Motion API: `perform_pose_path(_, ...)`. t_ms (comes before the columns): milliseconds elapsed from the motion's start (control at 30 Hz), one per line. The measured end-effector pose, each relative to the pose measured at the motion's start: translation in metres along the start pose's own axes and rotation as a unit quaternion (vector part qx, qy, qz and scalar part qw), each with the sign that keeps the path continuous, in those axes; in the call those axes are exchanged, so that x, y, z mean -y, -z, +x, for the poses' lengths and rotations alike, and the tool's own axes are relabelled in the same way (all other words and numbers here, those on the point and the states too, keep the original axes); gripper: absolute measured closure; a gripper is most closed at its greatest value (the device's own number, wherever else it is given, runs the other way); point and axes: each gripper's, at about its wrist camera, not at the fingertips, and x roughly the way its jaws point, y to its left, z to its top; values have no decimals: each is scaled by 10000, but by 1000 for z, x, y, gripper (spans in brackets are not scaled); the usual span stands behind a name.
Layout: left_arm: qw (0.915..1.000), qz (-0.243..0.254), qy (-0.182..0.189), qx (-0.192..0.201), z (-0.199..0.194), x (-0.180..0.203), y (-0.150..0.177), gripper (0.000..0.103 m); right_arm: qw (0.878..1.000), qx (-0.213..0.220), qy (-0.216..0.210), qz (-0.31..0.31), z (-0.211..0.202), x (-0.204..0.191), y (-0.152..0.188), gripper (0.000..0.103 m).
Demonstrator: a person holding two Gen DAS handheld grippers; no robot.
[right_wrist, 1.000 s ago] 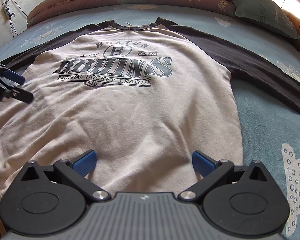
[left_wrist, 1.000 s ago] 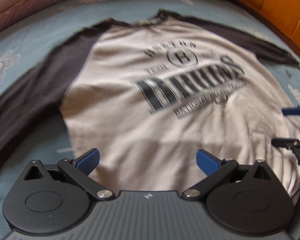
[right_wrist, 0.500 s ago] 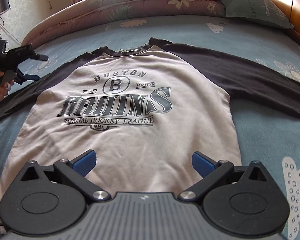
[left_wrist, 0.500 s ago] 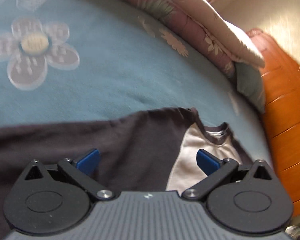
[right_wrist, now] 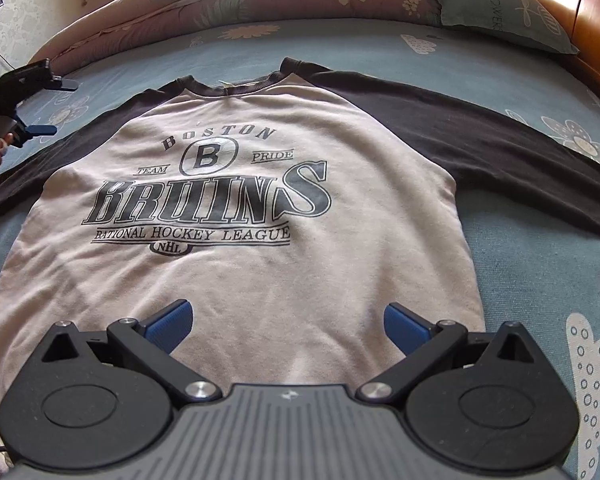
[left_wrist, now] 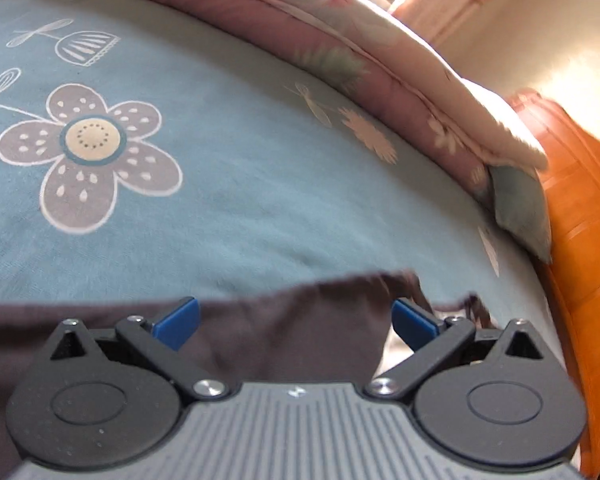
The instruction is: Fold clothes
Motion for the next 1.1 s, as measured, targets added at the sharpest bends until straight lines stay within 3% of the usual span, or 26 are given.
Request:
perform_pose_path(67, 9997, -191, -41, -117, 2, -12, 7, 2, 10000, -46, 9, 10, 3, -1, 2, 0)
perform_pose_path(167, 9992, -321, -196, 108, 3, -29, 11, 2, 9999, -64, 139, -19, 4, -3, 3, 0)
perform_pose_path(333, 9941, -420, -977, 212, -14, -36, -10, 2, 9993, 0, 318, -199, -3, -7, 3, 0)
perform_pose_path(433, 9957, -253, -854, 239, -40, -48, -11, 2, 9992, -7, 351, -184, -3, -8, 3, 0)
perform_pose_path(533, 9940, -283, -1035, 193, -57, -72, -6, 1, 9989, -32, 369, -272, 0, -15, 5, 0)
perform_pose_path(633, 9865, -628, -1502, 167, -65, -116, -2, 2, 9986, -49, 332, -412, 3, -25, 4, 0)
perform_pose_path(700, 9902, -809, -1033, 479, -79, -142, 0, 1, 9983, 21, 349, -475, 1, -29, 1, 0)
perform_pose_path(767, 9885, -1073, -857, 639, -93, -159, -2, 1, 9977, 163, 447, -489, -2, -31, -1, 0)
perform_pose_path(833, 9839, -1074, -1221, 739, -104, -161, -7, 1, 9977, 212, 489, -412, -4, -30, -3, 0)
perform_pose_path(867, 9811, -1076, -1436, 726, -108, -160, -9, 1, 9980, 211, 491, -340, -4, -28, -5, 0)
perform_pose_path(900, 9818, -1095, -1389, 695, -112, -159, -8, 1, 9982, 210, 493, -269, -4, -27, -7, 0)
perform_pose_path(1033, 9904, -953, -842, 536, -124, -147, 9, 1, 9986, 263, 408, -198, -9, -31, -8, 0)
perform_pose_path(1100, 9930, -766, -815, 377, -126, -142, 22, 1, 9982, 319, 443, -256, -11, -37, -8, 0)
